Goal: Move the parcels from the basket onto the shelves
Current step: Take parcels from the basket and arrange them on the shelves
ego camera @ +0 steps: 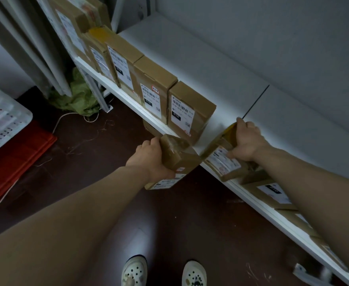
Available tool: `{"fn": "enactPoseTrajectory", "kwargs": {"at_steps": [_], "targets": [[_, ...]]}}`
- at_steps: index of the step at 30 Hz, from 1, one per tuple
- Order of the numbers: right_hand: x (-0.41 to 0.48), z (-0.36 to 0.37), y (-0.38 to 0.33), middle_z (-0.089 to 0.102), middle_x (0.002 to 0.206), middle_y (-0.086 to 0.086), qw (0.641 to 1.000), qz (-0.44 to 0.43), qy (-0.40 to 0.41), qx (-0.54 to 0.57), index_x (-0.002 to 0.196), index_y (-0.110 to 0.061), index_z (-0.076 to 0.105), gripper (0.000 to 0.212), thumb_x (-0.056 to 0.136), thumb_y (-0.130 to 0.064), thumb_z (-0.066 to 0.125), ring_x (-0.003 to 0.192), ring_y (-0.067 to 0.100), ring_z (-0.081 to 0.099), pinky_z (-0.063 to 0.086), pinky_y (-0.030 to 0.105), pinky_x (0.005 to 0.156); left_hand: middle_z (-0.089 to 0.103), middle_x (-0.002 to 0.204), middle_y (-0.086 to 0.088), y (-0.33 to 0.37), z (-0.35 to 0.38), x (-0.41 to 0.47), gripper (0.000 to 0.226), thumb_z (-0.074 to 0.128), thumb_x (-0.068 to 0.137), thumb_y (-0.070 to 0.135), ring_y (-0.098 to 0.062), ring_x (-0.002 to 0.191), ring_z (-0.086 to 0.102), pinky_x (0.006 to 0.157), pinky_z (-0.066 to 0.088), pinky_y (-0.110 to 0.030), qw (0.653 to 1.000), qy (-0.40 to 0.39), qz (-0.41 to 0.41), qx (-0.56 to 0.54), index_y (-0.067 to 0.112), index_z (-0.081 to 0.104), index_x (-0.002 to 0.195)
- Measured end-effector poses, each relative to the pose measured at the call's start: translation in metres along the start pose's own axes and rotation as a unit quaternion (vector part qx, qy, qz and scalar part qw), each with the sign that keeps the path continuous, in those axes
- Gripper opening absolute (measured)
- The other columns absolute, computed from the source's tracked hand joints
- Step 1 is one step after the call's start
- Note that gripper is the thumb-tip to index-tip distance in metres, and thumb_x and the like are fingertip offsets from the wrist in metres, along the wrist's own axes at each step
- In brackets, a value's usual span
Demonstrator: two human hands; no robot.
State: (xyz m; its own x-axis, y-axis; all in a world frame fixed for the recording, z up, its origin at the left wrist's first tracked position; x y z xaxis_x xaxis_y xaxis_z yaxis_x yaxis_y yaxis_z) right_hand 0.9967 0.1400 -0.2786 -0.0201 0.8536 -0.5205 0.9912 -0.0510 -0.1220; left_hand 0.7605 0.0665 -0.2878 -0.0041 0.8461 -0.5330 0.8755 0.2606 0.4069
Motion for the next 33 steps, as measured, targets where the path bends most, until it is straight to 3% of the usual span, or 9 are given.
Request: {"fn": "enactPoseTrajectory", "kwargs": {"at_steps": [16,23,25,29,33], "targets": [[0.021,-0.005,-0.035,0.032,0.145,0.018,0.994,-0.043,0.093,0.035,0.151,-0.012,-0.011,0.129,0.067,-0.026,0.085,0.133,0.035,0.031,0.030,0.045,0.108,0.041,0.133,-0.006,-0.004,0.005,0.002,0.102,0.084,0.061,0.042,-0.026,0.126,0.038,0.103,0.038,-0.038,1.000,0.012,-0.005,0.010,0.016,0.027,0.142],[-0.001,-0.014,0.002,0.020,0.155,0.010,0.991,-0.050,0.113,0.048,0.152,-0.014,-0.008,0.117,0.074,-0.059,0.067,0.144,0.025,0.016,0.004,0.046,0.118,0.041,0.134,-0.005,0.013,0.014,-0.008,0.101,0.084,0.061,0.042,-0.025,0.126,0.039,0.103,0.039,-0.038,1.000,-0.006,0.007,0.017,0.016,0.028,0.141],[-0.019,-0.022,0.032,0.019,0.156,0.009,0.994,-0.027,0.094,0.040,0.153,-0.016,-0.006,0.118,0.073,-0.063,0.067,0.145,0.023,0.014,0.001,0.047,0.119,0.041,0.134,-0.005,0.021,0.014,-0.013,0.101,0.084,0.061,0.042,-0.024,0.127,0.038,0.104,0.040,-0.039,1.000,-0.014,0.011,0.017,0.016,0.028,0.141],[-0.060,-0.020,0.086,0.006,0.160,0.009,0.999,0.020,-0.022,-0.016,0.151,-0.019,-0.014,0.140,0.056,-0.071,0.074,0.148,0.023,0.001,-0.005,0.045,0.118,0.041,0.135,-0.005,0.041,0.016,-0.020,0.104,0.085,0.060,0.042,-0.024,0.127,0.039,0.103,0.041,-0.040,0.999,-0.023,0.023,0.023,0.015,0.027,0.142],[-0.075,-0.001,0.109,0.028,0.152,0.012,0.997,0.039,-0.050,-0.045,0.151,-0.018,0.001,0.131,0.056,-0.052,0.085,0.143,0.027,0.021,0.007,0.042,0.117,0.041,0.136,-0.006,0.055,0.023,-0.022,0.107,0.084,0.059,0.045,-0.026,0.127,0.040,0.103,0.042,-0.042,0.998,-0.029,0.040,0.034,0.014,0.026,0.143]]}}
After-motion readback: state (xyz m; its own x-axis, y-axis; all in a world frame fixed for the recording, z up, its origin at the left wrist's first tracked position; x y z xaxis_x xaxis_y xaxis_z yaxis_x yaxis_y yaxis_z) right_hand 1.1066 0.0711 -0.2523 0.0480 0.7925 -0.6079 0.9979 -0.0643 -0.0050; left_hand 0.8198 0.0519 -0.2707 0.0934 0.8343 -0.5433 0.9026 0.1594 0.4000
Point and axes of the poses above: each hand's wrist, its own x-axis towards the middle knuckle, its own z-axis out of the palm, y = z × x, the point moved 5 cm from there along x, towards the middle knuckle
